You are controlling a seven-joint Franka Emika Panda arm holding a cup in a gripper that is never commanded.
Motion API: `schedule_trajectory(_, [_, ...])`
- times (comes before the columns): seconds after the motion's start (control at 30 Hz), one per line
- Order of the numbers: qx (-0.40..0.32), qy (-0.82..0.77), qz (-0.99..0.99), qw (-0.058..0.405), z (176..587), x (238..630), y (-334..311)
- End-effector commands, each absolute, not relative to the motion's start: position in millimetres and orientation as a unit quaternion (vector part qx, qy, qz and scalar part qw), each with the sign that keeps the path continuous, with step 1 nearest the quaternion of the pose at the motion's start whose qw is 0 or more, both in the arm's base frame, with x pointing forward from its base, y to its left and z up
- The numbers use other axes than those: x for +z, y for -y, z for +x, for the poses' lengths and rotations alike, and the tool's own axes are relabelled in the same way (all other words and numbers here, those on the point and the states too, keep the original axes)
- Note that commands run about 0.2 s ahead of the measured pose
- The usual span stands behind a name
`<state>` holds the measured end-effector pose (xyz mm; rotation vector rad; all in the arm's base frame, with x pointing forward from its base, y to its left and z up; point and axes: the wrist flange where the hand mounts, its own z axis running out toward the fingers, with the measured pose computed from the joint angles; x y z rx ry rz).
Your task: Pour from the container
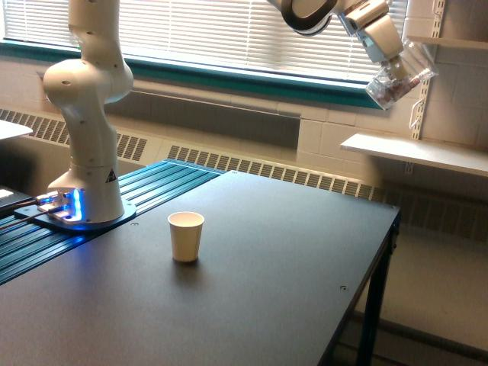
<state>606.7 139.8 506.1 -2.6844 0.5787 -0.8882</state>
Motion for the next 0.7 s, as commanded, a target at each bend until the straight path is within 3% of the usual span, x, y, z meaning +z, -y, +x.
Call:
schedule_trajectory(0.03, [-0.212, -0.207, -0.951, 0.086, 587, 429, -140])
schedule_trajectory(0.2, [-0.198, -0.236, -0.947, 0.093, 580, 423, -132])
schedule_trajectory(0.3, [-0.195, -0.249, -0.946, 0.065, 572, 418, -124])
schedule_trajectory(0.4, [-0.186, -0.282, -0.938, 0.075, 562, 418, -115])
schedule_trajectory(0.7, [-0.179, -0.315, -0.932, 0.035, 519, 414, -85])
